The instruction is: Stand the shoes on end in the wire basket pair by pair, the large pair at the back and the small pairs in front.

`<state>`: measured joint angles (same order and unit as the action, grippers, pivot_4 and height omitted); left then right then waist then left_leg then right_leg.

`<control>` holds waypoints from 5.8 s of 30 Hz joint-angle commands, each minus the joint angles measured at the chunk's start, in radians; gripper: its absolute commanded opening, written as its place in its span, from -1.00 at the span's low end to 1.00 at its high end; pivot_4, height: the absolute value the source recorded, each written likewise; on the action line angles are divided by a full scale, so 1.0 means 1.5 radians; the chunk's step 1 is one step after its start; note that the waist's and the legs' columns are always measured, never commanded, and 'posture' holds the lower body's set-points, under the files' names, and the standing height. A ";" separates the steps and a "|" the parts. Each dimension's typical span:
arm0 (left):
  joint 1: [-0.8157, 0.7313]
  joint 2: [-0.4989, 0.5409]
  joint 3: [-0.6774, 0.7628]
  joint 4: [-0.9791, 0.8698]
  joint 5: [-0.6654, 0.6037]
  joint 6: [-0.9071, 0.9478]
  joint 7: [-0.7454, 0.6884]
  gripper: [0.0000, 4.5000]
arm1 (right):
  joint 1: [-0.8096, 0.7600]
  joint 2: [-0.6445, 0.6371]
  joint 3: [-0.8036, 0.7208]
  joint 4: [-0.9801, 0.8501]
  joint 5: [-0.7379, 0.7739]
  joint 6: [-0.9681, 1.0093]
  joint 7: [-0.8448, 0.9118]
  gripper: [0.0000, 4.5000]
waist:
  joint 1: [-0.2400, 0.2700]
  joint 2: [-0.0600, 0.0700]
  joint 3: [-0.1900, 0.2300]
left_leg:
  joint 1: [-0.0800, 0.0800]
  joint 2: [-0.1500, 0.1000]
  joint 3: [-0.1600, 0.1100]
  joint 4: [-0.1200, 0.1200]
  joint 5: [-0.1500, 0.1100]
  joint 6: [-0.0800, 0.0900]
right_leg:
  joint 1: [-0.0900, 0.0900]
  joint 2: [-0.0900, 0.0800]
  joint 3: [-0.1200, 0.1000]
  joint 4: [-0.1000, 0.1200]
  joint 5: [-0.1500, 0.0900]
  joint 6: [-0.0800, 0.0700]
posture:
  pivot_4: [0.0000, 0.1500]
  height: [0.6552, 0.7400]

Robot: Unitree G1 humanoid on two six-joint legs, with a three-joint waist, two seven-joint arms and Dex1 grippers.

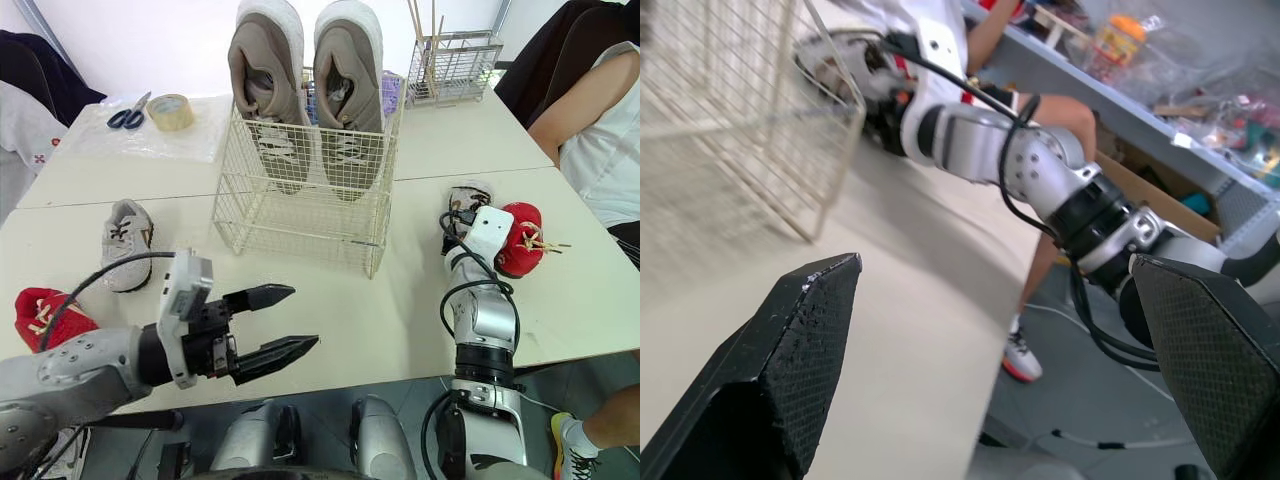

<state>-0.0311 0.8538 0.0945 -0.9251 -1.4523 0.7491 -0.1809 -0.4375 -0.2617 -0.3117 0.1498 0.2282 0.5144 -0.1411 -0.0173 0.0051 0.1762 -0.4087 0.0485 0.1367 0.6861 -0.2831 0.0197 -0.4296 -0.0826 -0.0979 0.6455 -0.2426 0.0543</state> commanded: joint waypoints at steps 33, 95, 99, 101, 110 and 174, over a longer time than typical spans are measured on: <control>-0.154 0.100 0.381 0.267 -0.347 0.055 -0.141 1.00 | -0.647 -0.209 0.268 0.075 0.172 -0.247 1.156 -0.12 | 0.000 -0.006 0.013 | -0.002 0.000 0.003 -0.012 0.007 -0.008 | -0.009 0.000 0.002 0.001 -0.001 0.001 | 1.00 1.00; -0.245 -0.270 0.161 0.267 -0.227 -0.130 -0.039 -0.84 | -0.326 0.086 0.069 -0.293 0.816 0.178 0.201 0.97 | 0.002 -0.011 0.011 | -0.001 0.000 0.000 -0.002 0.005 -0.004 | -0.001 0.001 0.001 0.001 0.002 0.000 | 1.00 1.00; -0.240 -0.271 0.160 0.263 -0.228 -0.131 -0.040 -0.84 | -0.328 0.092 0.088 -0.287 0.785 0.159 0.207 0.87 | 0.002 -0.011 0.011 | -0.001 0.000 0.000 -0.003 0.004 -0.004 | -0.001 0.001 0.001 0.001 0.002 0.000 | 1.00 1.00; -0.236 -0.270 0.160 0.261 -0.226 -0.130 -0.040 -0.84 | -0.330 0.096 0.095 -0.286 0.774 0.150 0.209 0.62 | 0.002 -0.011 0.011 | -0.001 0.000 0.000 -0.003 0.004 -0.003 | -0.001 0.001 0.001 0.001 0.002 0.000 | 1.00 1.00; -0.209 -0.245 0.158 0.254 -0.193 -0.117 -0.048 -0.62 | -0.332 0.038 0.081 -0.305 0.806 0.164 0.241 -0.74 | 0.002 -0.011 0.011 | -0.001 0.000 0.000 -0.003 0.003 -0.002 | -0.001 0.001 0.001 0.001 0.002 0.000 | 1.00 1.00; -0.088 0.158 0.406 0.448 0.051 0.054 -0.068 0.99 | -0.539 -0.310 0.064 -0.073 0.436 0.240 0.928 1.00 | -0.001 -0.010 0.012 | -0.009 0.001 0.000 -0.003 0.005 -0.006 | -0.010 0.001 -0.001 0.001 0.002 0.000 | 1.00 1.00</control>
<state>-0.1663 1.0606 0.6333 -0.3059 -1.4288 0.8236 -0.2781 -1.2567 -0.7392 -0.2213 0.1192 0.8194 0.8385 1.2528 -0.0188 -0.0098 0.1947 -0.4223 0.0505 0.1370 0.6816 -0.2750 0.0112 -0.4451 -0.0806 -0.0996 0.6474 -0.2399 0.0547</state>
